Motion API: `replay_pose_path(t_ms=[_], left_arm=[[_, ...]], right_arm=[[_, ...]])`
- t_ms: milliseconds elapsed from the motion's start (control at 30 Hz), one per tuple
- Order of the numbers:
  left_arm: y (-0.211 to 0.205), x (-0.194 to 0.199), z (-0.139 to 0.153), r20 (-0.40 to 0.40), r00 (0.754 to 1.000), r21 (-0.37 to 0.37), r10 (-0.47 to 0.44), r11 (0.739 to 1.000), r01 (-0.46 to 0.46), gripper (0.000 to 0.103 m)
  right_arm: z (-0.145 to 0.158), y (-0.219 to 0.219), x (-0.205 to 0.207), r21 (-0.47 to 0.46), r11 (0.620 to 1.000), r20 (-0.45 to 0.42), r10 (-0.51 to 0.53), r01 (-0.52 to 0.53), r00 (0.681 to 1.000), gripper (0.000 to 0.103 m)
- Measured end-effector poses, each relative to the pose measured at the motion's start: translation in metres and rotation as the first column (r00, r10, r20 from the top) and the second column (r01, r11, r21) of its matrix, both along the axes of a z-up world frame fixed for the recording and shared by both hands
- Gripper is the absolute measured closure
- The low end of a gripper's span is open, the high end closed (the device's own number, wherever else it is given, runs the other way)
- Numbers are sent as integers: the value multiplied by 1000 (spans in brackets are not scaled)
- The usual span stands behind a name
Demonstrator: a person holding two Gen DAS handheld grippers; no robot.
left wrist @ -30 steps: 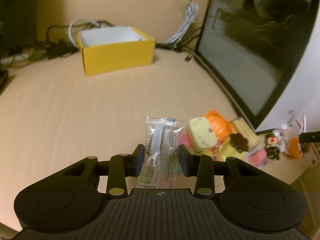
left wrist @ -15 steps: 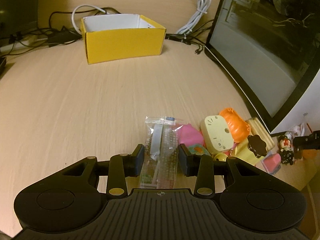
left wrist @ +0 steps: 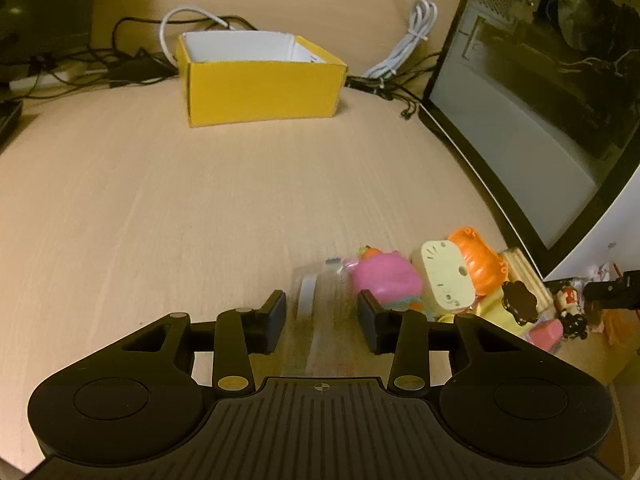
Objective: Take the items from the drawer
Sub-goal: 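Lift the packet and lollipop out of the drawer and carry them over the desktop, then lower the packet and lollipop onto the desktop and open both tools, then push the empty drawer front closed with both tools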
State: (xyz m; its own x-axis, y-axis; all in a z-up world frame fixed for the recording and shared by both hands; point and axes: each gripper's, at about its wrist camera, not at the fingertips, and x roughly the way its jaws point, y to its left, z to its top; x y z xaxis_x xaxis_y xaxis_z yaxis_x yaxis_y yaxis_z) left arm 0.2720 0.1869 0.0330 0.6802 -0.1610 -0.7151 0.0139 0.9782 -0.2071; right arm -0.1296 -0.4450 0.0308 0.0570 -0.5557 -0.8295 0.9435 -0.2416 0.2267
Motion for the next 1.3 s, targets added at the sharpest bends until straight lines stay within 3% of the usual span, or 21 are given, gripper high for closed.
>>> replay_pose_path(t_ms=[200, 567, 733, 967, 1100, 1300], left_arm=[[14, -12, 9, 16, 999, -10, 46, 999, -46, 60], [35, -59, 32, 55, 996, -10, 73, 997, -73, 60], [42, -100, 43, 96, 994, -21, 42, 999, -40, 60], [38, -162, 38, 136, 989, -23, -61, 998, 65, 64], [27, -201, 35, 139, 989, -29, -57, 998, 62, 64], [-7, -261, 36, 182, 983, -4, -5, 1000, 6, 64]], right_arm=[[5, 13, -2, -61, 998, 0, 14, -14, 1000, 43], [20, 46, 17, -151, 988, -32, 15, -20, 999, 43], [39, 90, 39, -198, 980, -66, 15, -28, 998, 41], [59, 179, 62, -230, 973, -126, -7, -22, 992, 30], [56, 212, 65, -208, 977, -138, 13, -42, 990, 30], [51, 253, 57, -266, 960, -121, 55, -86, 991, 26]])
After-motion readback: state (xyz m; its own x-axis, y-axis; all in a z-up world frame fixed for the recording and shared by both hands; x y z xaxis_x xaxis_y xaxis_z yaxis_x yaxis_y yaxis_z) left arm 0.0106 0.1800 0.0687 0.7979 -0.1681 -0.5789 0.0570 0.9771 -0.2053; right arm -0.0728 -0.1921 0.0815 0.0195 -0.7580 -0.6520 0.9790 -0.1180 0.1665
